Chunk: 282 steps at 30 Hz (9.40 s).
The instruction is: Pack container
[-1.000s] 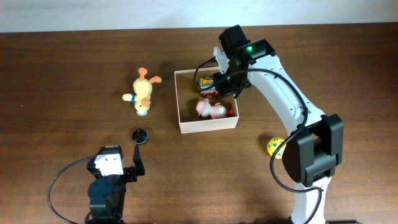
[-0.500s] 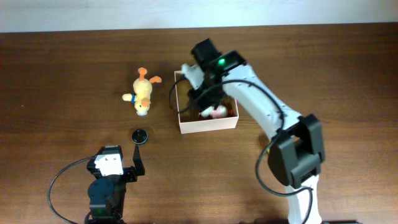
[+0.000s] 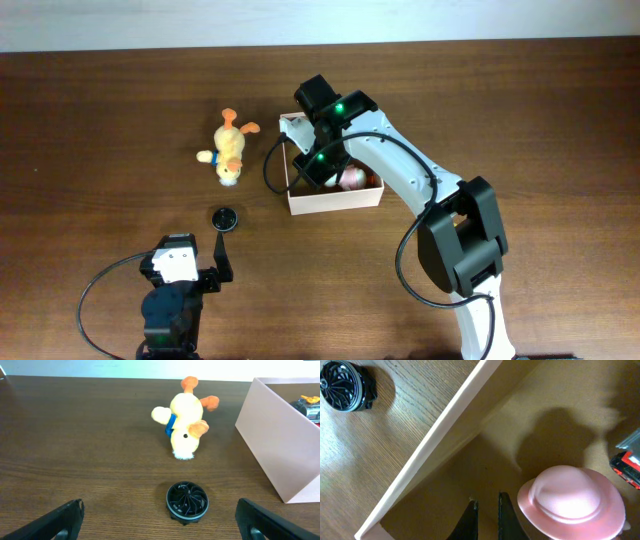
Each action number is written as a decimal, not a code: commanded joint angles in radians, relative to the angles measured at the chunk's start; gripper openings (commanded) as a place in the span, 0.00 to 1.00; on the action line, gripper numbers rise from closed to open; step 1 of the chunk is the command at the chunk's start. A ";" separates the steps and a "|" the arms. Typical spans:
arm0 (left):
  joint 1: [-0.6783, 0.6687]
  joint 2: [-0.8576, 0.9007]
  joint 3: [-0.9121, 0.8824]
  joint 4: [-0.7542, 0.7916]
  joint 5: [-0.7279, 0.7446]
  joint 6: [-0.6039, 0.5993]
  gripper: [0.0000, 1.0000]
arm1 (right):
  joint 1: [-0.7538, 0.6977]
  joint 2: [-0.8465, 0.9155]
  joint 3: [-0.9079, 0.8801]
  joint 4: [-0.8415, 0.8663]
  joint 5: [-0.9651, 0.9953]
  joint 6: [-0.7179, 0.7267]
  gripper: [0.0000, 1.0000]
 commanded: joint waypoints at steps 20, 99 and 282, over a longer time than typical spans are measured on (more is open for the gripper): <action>0.006 -0.005 -0.005 0.000 0.011 0.019 0.99 | -0.093 0.070 -0.005 -0.012 0.310 -0.031 0.04; 0.006 -0.005 -0.005 0.000 0.011 0.019 0.99 | -0.148 0.071 0.267 -0.184 0.266 -0.243 0.61; 0.006 -0.005 -0.005 0.000 0.011 0.019 0.99 | -0.162 0.136 0.200 -0.215 0.184 0.028 0.41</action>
